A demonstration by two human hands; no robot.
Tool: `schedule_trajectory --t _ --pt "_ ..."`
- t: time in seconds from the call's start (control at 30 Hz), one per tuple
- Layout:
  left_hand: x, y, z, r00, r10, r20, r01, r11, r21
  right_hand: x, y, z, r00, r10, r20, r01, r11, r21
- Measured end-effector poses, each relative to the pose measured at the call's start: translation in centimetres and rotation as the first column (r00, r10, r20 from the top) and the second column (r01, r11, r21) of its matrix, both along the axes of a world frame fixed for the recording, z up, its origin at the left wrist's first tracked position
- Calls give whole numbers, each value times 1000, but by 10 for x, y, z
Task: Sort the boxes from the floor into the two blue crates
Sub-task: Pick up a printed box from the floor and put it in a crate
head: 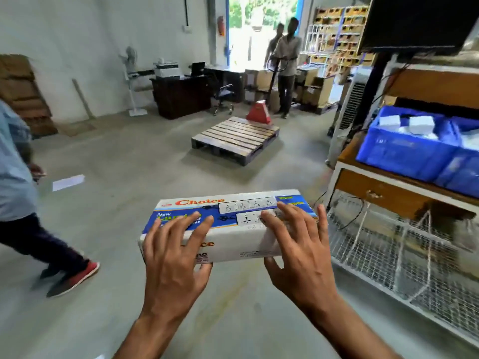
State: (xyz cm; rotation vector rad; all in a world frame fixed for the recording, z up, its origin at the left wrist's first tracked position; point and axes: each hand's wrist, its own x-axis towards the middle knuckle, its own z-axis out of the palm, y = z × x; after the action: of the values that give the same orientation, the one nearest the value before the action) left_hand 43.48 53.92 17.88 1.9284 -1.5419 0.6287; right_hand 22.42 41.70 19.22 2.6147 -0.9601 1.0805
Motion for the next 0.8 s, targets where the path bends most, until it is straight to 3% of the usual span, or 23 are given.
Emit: schedule_trajectory --t 0.43,0.8 --pt "-227 -339 46 930 -363 55 366 929 -52 -248 -238 41 925 -377 -37 377 926 -2" --pt "-342 -576 58 788 -611 73 614 776 -144 -359 -405 26 759 -650 27 650 759 -22"
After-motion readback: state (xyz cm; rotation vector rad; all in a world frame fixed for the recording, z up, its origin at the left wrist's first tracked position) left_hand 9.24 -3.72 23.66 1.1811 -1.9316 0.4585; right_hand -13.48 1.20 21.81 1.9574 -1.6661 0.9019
